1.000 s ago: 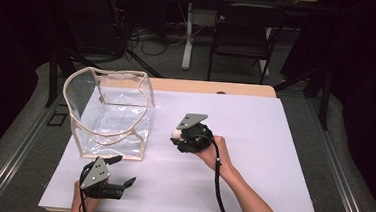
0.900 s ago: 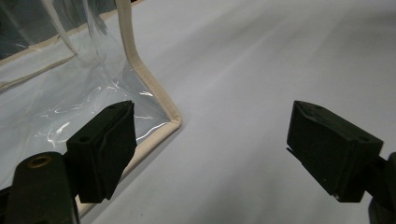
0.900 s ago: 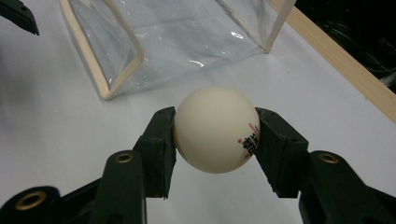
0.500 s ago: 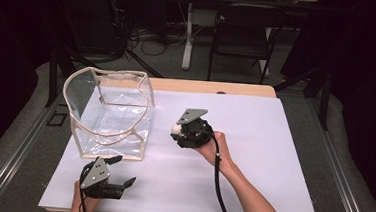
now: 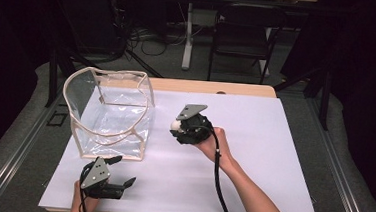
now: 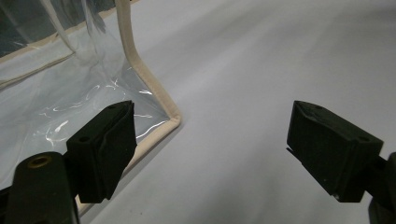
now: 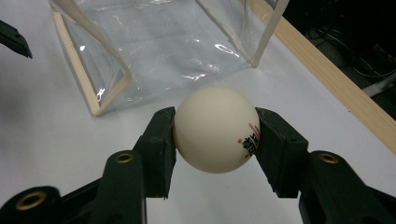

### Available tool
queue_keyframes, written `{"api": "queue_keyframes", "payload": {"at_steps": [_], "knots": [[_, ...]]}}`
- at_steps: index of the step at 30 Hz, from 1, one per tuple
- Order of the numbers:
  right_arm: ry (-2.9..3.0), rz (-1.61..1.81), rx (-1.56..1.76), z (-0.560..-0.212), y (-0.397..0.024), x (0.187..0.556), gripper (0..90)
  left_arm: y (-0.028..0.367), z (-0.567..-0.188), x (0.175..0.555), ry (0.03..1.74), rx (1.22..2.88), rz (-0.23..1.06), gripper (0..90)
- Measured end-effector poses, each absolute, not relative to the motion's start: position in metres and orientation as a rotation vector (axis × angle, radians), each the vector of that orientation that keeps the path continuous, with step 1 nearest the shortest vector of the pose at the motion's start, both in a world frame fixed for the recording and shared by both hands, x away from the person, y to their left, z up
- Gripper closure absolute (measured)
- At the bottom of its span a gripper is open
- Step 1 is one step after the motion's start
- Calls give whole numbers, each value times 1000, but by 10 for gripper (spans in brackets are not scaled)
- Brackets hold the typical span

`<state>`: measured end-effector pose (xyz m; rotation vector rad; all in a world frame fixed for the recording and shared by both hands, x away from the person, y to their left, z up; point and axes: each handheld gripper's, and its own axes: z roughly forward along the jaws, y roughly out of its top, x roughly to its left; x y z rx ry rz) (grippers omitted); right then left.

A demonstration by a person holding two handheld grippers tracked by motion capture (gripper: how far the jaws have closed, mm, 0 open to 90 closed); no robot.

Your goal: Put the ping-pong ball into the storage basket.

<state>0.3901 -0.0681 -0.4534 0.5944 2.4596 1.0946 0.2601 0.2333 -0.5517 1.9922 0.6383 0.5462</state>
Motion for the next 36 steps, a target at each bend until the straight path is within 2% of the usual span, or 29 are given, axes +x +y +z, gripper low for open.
{"api": "queue_keyframes", "payload": {"at_steps": [36], "knots": [[2412, 1054, 574, -419, -68, 399, 507, 234, -552, 261, 638, 1994, 546, 159]]}}
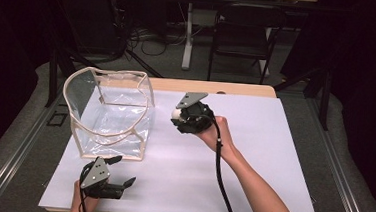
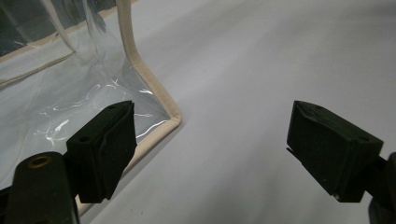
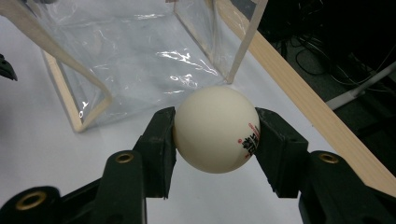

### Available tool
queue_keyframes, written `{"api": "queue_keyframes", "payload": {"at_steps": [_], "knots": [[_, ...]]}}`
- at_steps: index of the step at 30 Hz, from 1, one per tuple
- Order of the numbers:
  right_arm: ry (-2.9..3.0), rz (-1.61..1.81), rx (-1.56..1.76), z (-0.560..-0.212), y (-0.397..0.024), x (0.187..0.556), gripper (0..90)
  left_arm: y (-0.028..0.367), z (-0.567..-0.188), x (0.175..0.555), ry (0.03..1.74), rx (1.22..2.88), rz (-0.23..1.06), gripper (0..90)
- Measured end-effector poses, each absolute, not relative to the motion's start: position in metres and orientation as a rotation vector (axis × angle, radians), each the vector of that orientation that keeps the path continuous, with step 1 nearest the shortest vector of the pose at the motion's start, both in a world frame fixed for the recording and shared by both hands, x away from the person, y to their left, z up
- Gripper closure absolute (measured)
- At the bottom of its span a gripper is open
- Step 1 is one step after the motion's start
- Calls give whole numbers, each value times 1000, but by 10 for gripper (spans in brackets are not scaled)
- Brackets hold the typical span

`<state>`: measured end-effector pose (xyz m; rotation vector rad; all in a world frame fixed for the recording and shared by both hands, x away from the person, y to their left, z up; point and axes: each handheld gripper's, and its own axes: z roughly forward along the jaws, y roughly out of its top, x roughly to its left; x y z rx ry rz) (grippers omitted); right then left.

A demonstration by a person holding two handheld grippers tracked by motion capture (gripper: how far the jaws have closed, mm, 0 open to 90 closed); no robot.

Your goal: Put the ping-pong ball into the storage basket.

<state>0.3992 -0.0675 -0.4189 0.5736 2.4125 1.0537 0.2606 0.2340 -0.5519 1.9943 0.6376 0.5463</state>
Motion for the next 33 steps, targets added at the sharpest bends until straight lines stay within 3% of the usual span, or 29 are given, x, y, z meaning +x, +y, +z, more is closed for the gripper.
{"api": "queue_keyframes", "payload": {"at_steps": [33], "knots": [[2387, 1052, 568, -392, -60, 407, 507, 234, -552, 261, 640, 1992, 544, 160]]}}
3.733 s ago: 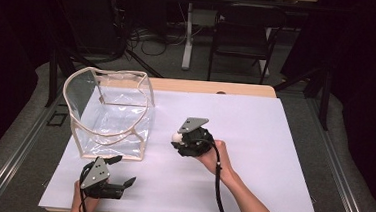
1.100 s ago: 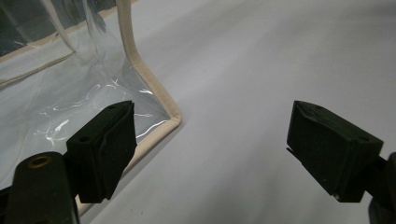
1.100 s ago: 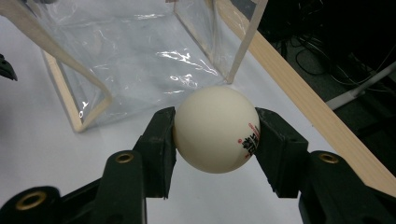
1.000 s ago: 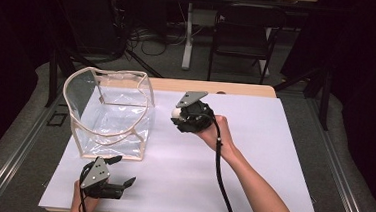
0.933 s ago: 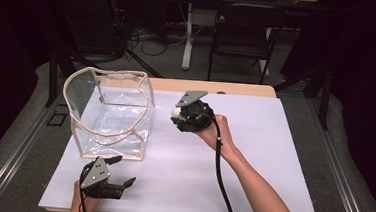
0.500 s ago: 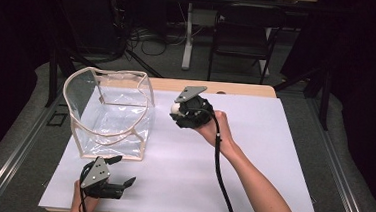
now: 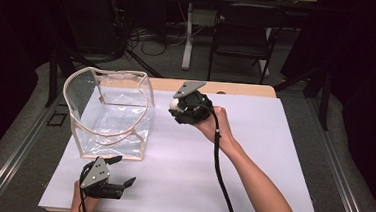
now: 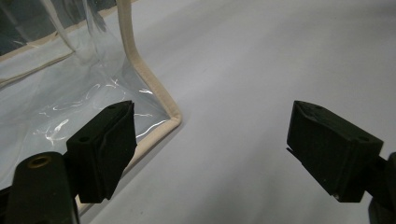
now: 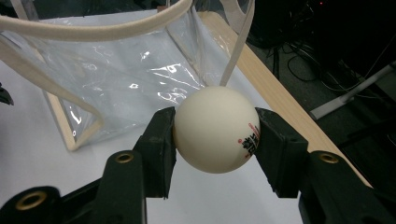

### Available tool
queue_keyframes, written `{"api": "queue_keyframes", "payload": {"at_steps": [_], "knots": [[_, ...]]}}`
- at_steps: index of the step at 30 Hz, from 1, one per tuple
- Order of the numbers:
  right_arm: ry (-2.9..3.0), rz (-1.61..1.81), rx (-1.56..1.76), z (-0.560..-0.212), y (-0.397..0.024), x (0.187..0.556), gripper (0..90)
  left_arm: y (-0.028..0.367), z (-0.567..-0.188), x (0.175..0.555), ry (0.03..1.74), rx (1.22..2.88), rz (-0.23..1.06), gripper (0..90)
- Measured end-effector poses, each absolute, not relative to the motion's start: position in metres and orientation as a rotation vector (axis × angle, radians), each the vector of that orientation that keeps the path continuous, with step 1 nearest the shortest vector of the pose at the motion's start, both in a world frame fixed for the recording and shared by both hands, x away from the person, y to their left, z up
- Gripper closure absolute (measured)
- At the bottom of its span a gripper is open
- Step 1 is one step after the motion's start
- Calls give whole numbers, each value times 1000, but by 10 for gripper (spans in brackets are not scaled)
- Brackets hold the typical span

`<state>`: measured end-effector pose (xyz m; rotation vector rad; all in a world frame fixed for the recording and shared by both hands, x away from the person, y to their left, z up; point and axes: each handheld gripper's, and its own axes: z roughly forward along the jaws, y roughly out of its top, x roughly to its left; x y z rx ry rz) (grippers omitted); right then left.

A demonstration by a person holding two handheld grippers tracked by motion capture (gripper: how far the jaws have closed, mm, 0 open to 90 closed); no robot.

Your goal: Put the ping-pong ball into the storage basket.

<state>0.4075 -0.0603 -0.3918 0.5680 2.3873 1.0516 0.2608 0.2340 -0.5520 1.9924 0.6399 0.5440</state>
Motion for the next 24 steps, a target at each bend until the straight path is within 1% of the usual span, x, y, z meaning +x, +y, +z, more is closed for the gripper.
{"api": "queue_keyframes", "payload": {"at_steps": [24], "knots": [[2378, 1055, 562, -376, -54, 414, 507, 234, -552, 261, 645, 1990, 543, 159]]}}
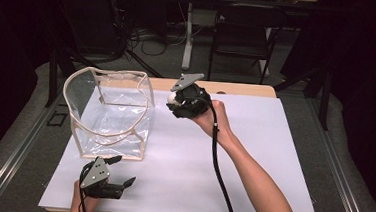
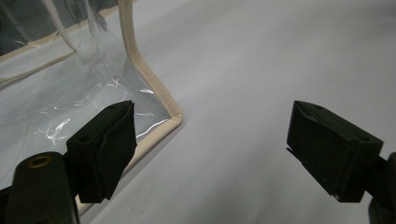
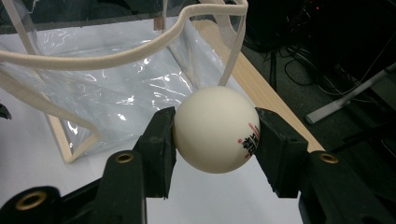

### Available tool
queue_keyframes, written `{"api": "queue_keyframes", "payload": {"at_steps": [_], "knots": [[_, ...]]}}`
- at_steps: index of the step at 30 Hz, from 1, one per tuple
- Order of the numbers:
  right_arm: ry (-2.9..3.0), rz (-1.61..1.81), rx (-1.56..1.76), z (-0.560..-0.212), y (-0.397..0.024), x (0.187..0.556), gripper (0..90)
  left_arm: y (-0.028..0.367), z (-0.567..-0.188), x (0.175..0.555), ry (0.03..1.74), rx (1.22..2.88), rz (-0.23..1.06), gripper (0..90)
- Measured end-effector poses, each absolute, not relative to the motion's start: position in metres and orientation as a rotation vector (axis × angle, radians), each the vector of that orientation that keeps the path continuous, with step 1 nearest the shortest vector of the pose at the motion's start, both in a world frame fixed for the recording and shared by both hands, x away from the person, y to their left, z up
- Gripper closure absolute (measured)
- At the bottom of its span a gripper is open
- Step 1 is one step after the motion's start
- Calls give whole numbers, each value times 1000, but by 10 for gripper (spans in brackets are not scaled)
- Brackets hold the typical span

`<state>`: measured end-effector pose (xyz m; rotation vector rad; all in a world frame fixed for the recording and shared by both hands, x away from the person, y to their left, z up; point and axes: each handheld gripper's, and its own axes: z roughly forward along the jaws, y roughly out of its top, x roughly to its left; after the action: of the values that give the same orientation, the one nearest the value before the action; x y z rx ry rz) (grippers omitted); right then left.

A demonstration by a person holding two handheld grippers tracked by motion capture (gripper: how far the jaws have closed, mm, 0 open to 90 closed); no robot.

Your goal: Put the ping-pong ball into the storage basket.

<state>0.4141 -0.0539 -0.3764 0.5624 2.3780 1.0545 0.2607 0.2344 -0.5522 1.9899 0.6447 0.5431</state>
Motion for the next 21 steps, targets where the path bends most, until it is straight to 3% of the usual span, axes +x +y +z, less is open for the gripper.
{"api": "queue_keyframes", "payload": {"at_steps": [21], "knots": [[2379, 1055, 543, -357, -39, 420, 508, 235, -552, 260, 647, 1988, 546, 159]]}}
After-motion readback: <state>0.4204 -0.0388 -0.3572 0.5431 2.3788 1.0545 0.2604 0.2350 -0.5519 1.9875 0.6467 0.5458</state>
